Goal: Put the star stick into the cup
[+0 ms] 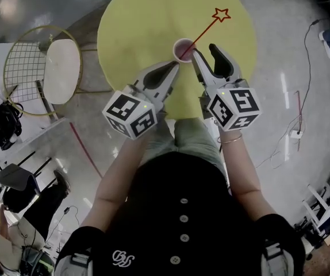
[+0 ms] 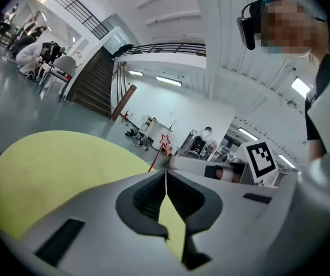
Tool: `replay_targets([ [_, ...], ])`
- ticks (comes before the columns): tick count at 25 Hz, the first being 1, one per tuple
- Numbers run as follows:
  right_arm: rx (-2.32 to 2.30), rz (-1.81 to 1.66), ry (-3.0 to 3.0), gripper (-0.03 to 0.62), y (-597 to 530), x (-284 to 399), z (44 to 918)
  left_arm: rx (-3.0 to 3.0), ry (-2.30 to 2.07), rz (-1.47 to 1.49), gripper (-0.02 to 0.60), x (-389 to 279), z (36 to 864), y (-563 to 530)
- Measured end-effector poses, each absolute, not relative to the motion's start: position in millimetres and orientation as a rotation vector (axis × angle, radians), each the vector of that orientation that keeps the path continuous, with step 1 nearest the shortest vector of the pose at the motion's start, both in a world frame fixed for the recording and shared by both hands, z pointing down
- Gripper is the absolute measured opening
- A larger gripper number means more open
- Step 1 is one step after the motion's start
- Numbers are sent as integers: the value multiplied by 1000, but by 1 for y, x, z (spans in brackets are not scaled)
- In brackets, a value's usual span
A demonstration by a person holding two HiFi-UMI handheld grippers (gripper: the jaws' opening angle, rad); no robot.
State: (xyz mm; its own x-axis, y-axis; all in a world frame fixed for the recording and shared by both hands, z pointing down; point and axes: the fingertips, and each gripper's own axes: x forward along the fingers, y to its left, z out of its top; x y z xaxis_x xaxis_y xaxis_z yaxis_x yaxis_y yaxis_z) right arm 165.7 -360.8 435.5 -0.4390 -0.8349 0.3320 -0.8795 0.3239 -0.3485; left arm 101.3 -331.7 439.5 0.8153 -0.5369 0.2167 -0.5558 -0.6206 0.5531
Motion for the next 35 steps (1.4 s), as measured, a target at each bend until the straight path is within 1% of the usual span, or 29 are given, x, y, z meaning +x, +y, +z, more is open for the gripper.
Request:
replay_targets([
  [10, 1671, 624, -2533, 190, -311, 148, 390, 2458, -731, -35, 15, 88, 404, -302],
  [11, 1677, 615, -2536, 184, -306, 146, 386, 2466, -722, -42, 15, 86, 400, -297],
  [14, 1683, 579, -2540, 136, -289, 137, 375, 2485, -690, -66, 15, 83, 389, -282],
  [17, 1689, 551, -2548, 108, -273, 126, 367, 2507, -666, -61, 15, 78, 384, -267],
  [22, 1743, 506, -2563, 25, -242, 115, 351, 2534, -638, -64, 15, 66, 377, -245],
  [28, 1797, 484, -2563, 4, -213, 107, 340, 2608, -584, -56, 15, 57, 364, -218],
  [35, 1754, 422, -2537, 3, -181, 83, 339, 2657, -554, -75, 15, 44, 348, -192],
])
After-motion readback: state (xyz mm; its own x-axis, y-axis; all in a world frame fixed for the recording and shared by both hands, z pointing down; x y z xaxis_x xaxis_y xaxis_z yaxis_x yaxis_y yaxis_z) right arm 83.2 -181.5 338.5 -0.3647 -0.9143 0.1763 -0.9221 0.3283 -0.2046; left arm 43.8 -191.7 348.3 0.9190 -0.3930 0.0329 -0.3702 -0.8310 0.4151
